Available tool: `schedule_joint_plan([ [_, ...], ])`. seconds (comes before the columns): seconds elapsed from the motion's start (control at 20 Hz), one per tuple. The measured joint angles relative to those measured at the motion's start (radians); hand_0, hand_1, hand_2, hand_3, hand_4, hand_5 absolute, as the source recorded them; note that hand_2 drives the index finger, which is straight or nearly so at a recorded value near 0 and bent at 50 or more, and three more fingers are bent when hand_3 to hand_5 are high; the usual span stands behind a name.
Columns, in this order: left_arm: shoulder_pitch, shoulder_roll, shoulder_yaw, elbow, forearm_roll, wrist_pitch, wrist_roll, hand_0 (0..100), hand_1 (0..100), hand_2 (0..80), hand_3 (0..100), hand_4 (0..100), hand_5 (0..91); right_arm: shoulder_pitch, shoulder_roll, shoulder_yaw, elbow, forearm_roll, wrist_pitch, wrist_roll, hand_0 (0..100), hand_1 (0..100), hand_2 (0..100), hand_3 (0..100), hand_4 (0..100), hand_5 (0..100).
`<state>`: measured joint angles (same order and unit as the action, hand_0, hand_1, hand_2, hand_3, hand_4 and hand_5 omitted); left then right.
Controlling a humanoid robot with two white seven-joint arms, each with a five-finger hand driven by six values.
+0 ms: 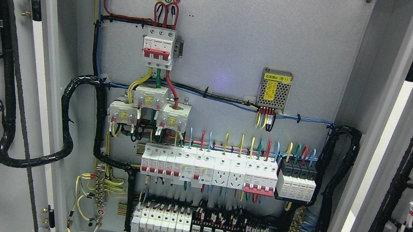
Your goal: Open door with both hands
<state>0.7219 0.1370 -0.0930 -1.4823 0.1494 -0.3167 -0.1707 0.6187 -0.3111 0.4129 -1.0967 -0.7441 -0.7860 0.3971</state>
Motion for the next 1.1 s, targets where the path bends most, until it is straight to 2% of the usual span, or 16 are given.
schedule_joint_plan([
  [0.25,-0.02,0.005,0.014,0.176,-0.029,-0.012,-0.002,12,39,0.0,0,0,0.0,-0.074,0.073,0.026,0.273,0.001,-0.001,-0.003,12,39,0,0,0,0],
  [0.5,-0.13,-0.009,0.023,0.43,-0.08,-0.018,-0.007,12,39,0.0,0,0,0.0,-0.164,0.142,0.035,0.533,0.001,0.007,-0.003,12,39,0,0,0,0],
  [0.55,-0.154,-0.015,0.024,0.482,-0.092,-0.019,-0.007,12,39,0.0,0,0,0.0,-0.179,0.153,0.031,0.577,0.001,0.035,-0.002,12,39,0,0,0,0],
  [0.75,-0.251,-0.048,0.027,0.688,-0.122,-0.012,0.0,12,39,0.0,0,0,0.0,-0.242,0.188,0.01,0.724,0.019,0.215,-0.004,12,39,0,0,0,0],
  [0.9,-0.309,-0.069,0.028,0.823,-0.133,-0.006,0.002,12,39,0.0,0,0,0.0,-0.29,0.207,-0.003,0.811,0.067,0.312,-0.011,12,39,0,0,0,0],
  [1.0,-0.342,-0.08,0.028,0.906,-0.138,-0.001,0.003,12,39,0.0,0,0,0.0,-0.318,0.217,-0.01,0.86,0.108,0.379,-0.021,12,39,0,0,0,0],
  [1.1,-0.372,-0.09,0.029,0.986,-0.142,0.016,0.003,12,39,0.0,0,0,0.0,-0.341,0.225,-0.015,0.899,0.146,0.443,-0.049,12,39,0,0,0,0],
])
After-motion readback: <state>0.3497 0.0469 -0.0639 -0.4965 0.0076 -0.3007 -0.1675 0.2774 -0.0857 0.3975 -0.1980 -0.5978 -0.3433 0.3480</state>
